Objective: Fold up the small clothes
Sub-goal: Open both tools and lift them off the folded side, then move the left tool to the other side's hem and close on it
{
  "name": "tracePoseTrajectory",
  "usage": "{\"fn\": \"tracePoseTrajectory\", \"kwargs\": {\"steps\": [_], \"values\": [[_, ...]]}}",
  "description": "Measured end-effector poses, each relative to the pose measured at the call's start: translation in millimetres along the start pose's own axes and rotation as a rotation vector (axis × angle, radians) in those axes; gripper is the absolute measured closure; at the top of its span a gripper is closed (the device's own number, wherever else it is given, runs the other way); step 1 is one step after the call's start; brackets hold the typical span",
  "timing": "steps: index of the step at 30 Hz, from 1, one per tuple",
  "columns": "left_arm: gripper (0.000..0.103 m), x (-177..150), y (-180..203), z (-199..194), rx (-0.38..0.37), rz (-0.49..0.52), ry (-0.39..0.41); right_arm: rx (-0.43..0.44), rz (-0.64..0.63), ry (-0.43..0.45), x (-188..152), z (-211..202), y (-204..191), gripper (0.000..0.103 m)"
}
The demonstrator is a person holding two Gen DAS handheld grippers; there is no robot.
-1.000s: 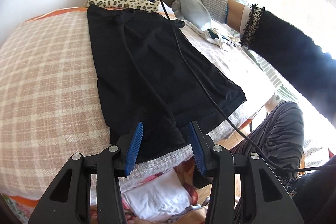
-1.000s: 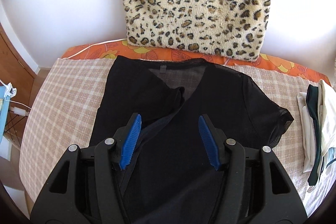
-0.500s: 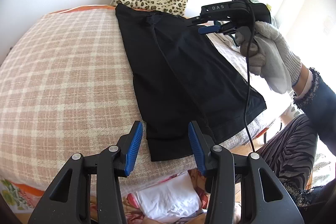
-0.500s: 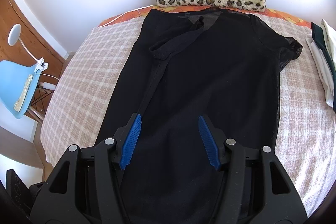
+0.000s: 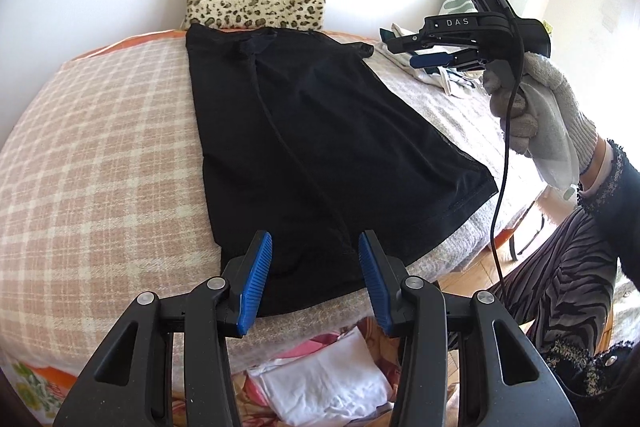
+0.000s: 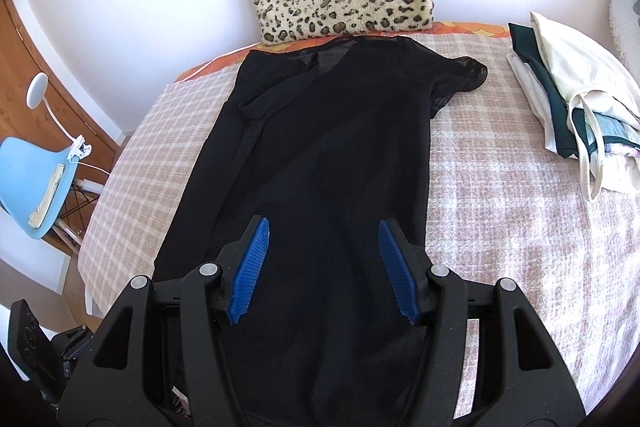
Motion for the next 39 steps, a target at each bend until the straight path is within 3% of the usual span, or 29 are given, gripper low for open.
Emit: {"fn": "tracePoseTrajectory", "kwargs": {"steps": [7, 12, 20, 26, 31, 35, 39], "values": [[0.059, 8.1, 50.6, 11.5, -0.035, 0.099, 0.024, 0.005, 0.041, 0.070, 8.7, -42.7, 29.2, 0.043], [0.059, 22.4, 86.5, 29.9, -0.101, 0.138, 0.029, 0.014, 0.077, 0.109, 7.9, -64.1, 53.6, 0.043], [0.059, 41.2, 147.0, 70.7, -0.190, 0.224, 0.001, 0.028, 0.116, 0.114, 17.1, -69.5, 108.8, 0.043], [0.059, 43.2, 183.5, 98.9, -0.177, 0.315, -0.035, 0.030, 0.135, 0.141, 35.0, -72.7, 151.5, 0.042], [0.058, 43.0, 189.3, 119.2, -0.143, 0.329, -0.081, 0.058, 0.145, 0.138, 53.9, -61.0, 167.4, 0.041], [0.058, 44.4, 178.5, 134.6, -0.123, 0.258, -0.112, 0.076, 0.122, 0.111, 73.3, -35.7, 158.8, 0.041], [0.062, 42.2, 175.7, 135.4, -0.120, 0.229, -0.080, 0.099, 0.139, 0.064, 98.8, 3.6, 150.2, 0.041]]}}
Point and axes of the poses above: each gripper's, at about its wrist camera, not at the fingertips, and z roughly the way its jaws point, y to its right, x to its top, the point moved 1 cm from there along z, roughly the way its jaws point, and after that the axes turned 4 degrees about z, right-handed, at the moved point
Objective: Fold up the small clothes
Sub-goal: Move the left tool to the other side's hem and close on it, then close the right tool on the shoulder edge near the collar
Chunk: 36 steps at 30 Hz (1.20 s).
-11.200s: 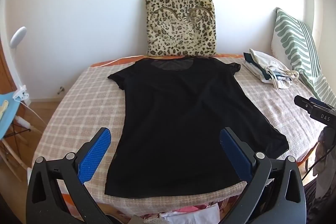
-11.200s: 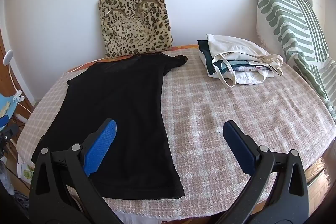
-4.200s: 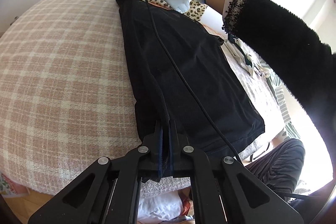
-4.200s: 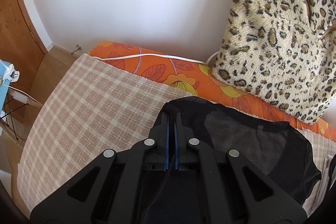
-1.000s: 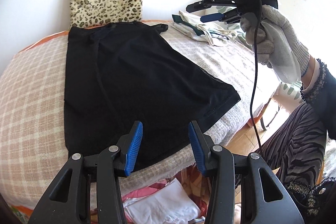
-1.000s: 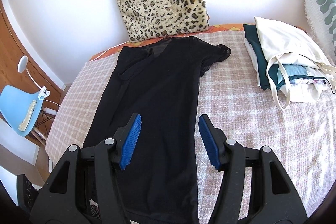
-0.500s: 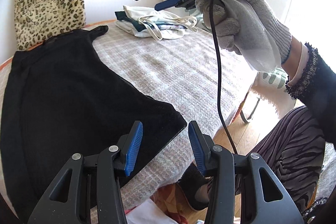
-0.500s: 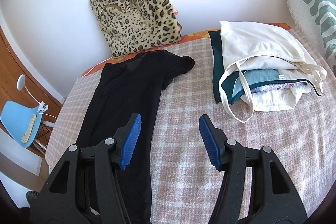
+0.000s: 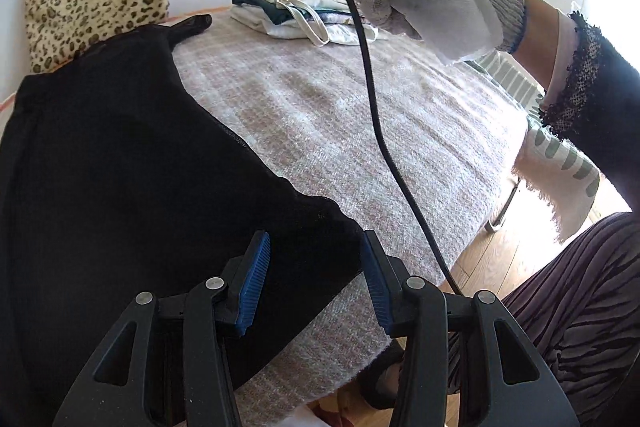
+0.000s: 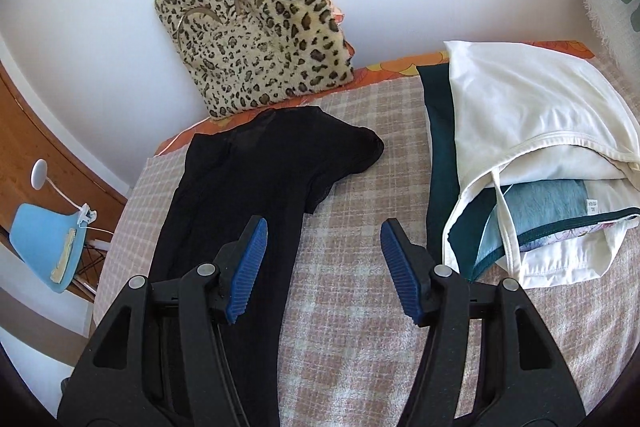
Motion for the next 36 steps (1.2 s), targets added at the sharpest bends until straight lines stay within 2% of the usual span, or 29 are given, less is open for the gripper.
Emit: {"fn": "tracePoseTrajectory", "kwargs": {"steps": [1, 3, 6, 12, 18, 23, 25, 27, 29, 33, 35, 36], "values": [[0.065, 0.0, 0.2, 0.3, 0.001, 0.001, 0.008, 0.012, 0.023, -0.014, 6.2, 11.3, 0.8, 0.041], [0.080, -0.7, -2.6, 0.8, -0.032, -0.014, 0.023, 0.016, 0.063, -0.035, 17.6, 34.2, 2.8, 0.041], [0.092, -0.6, -13.2, 1.4, -0.084, -0.076, 0.034, 0.014, 0.100, -0.064, 31.9, 67.1, 7.5, 0.041], [0.099, 0.4, -25.2, -5.4, -0.120, -0.136, 0.069, -0.051, 0.133, -0.103, 48.3, 119.2, 15.7, 0.041], [0.099, 1.4, -34.9, -10.0, -0.149, -0.197, 0.096, -0.144, 0.170, -0.097, 64.0, 146.9, 33.4, 0.041], [0.099, -2.2, -23.8, -13.0, -0.135, -0.142, 0.087, -0.158, 0.119, -0.130, 71.6, 158.1, 31.9, 0.041], [0.094, -1.4, -16.9, -12.7, -0.128, -0.104, 0.081, -0.151, 0.097, -0.156, 74.4, 160.2, 31.1, 0.041], [0.075, 1.4, -9.7, -9.9, -0.094, -0.066, 0.066, -0.139, 0.087, -0.184, 77.0, 161.1, 32.5, 0.040], [0.074, 4.2, -5.4, -7.8, -0.082, -0.033, 0.064, -0.131, 0.062, -0.212, 80.0, 161.8, 31.9, 0.039], [0.073, 5.9, -4.0, 3.3, -0.061, -0.004, 0.027, -0.171, 0.004, -0.224, 88.9, 156.3, 29.7, 0.039], [0.073, 6.6, -4.5, 6.1, -0.065, -0.009, 0.020, -0.211, -0.018, -0.208, 95.8, 151.0, 29.7, 0.039], [0.069, 7.4, -2.7, 7.1, -0.066, -0.005, 0.018, -0.213, -0.021, -0.196, 98.6, 148.2, 30.0, 0.039]]}}
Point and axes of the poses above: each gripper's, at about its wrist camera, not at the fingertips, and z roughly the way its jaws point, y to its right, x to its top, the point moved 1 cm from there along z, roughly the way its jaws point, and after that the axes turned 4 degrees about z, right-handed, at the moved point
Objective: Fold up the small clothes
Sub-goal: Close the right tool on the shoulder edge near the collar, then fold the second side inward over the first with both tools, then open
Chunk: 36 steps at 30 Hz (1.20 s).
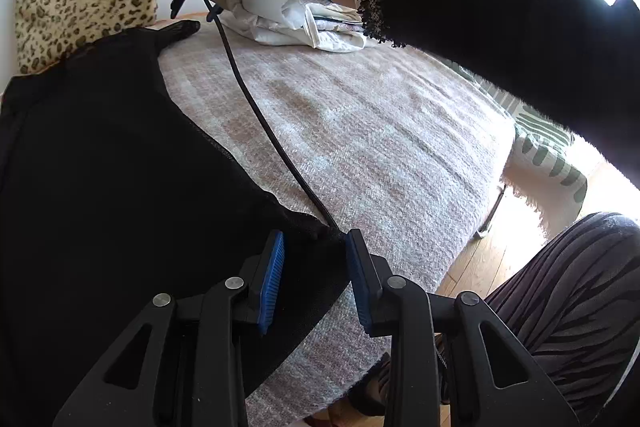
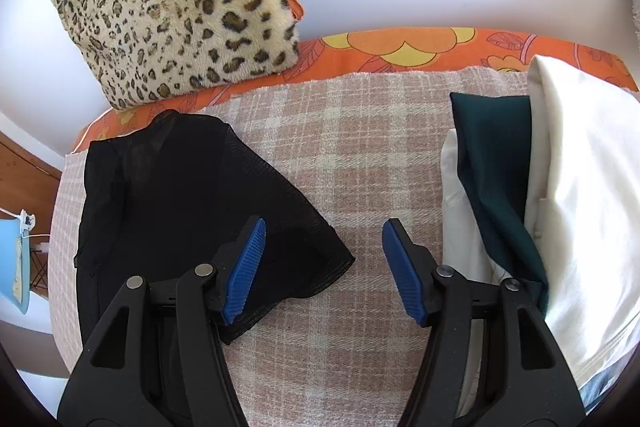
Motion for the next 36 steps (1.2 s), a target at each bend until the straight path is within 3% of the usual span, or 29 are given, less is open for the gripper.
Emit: {"fn": "tracePoseTrajectory", "kwargs": {"steps": [3, 7, 8, 11, 14, 20, 22, 23, 24, 36], "values": [[0.055, 0.3, 3.9, 1.7, -0.010, 0.002, -0.011, 0.039, 0.022, 0.005, 2.7, -0.2, 2.2, 0.037], [0.053, -2.2, 11.2, 5.9, 0.032, 0.059, -0.003, 0.039, 0.020, 0.011, 0.7, 9.6, -2.9, 0.037], [0.055, -2.6, 10.8, 5.6, 0.032, 0.064, 0.006, 0.038, 0.020, 0.012, 0.0, 12.2, -3.9, 0.037], [0.073, -2.2, 5.0, 5.2, 0.034, 0.057, 0.022, 0.019, 0.024, 0.022, -1.9, 19.5, -5.9, 0.037], [0.090, -1.9, -10.2, 1.4, -0.028, -0.031, 0.040, 0.022, 0.035, 0.048, -2.9, 20.7, -5.6, 0.037], [0.095, -3.2, -33.6, -18.9, -0.047, -0.172, 0.114, 0.046, 0.031, 0.067, -7.1, 20.9, -10.7, 0.037], [0.095, -4.6, -39.6, -27.0, -0.047, -0.208, 0.142, 0.040, 0.015, 0.074, -10.4, 22.2, -15.0, 0.049], [0.095, -5.8, -42.5, -30.1, -0.045, -0.224, 0.149, 0.019, -0.003, 0.072, -12.1, 23.3, -19.0, 0.075], [0.095, -6.6, -44.6, -32.6, -0.044, -0.238, 0.156, 0.001, -0.016, 0.067, -13.0, 24.4, -22.3, 0.093], [0.096, -31.0, -59.6, -56.5, -0.037, -0.326, 0.207, -0.052, -0.104, 0.156, -4.1, -13.9, -79.4, 0.098]]}}
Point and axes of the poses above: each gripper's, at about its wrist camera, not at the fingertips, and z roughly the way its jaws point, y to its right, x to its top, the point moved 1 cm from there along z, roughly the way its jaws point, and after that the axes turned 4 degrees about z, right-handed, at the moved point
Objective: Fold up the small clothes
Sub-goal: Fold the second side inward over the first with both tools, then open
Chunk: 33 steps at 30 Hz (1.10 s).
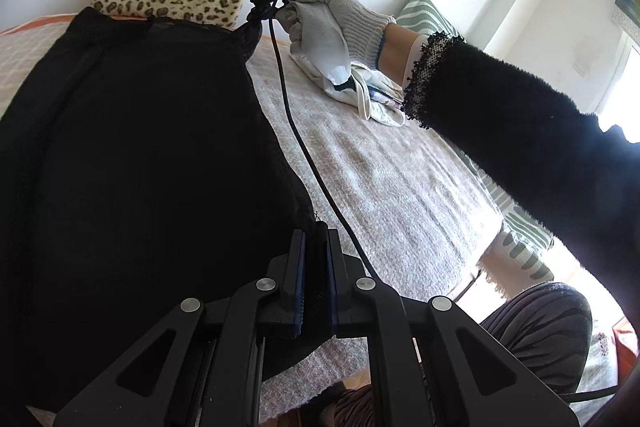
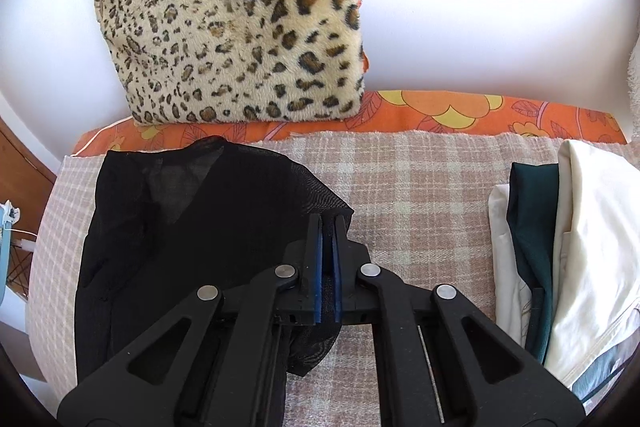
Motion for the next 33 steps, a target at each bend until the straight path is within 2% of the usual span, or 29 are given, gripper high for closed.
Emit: {"fn": "tracePoseTrajectory", "kwargs": {"steps": [12, 26, 33], "values": [[0.096, -16.3, -27.0, -36.9, 0.039, -0.077, 0.070, -0.019, -0.119, 0.040, 8.4, -15.8, -85.5, 0.099], [0.096, -31.9, -52.7, -63.4, 0.090, -0.163, 0.123, -0.036, -0.230, 0.044, 3.8, -0.3, -172.9, 0.099], [0.096, -36.5, -62.1, -65.5, 0.109, -0.190, 0.123, -0.039, -0.277, 0.036, -1.4, 12.6, -207.4, 0.099]]}}
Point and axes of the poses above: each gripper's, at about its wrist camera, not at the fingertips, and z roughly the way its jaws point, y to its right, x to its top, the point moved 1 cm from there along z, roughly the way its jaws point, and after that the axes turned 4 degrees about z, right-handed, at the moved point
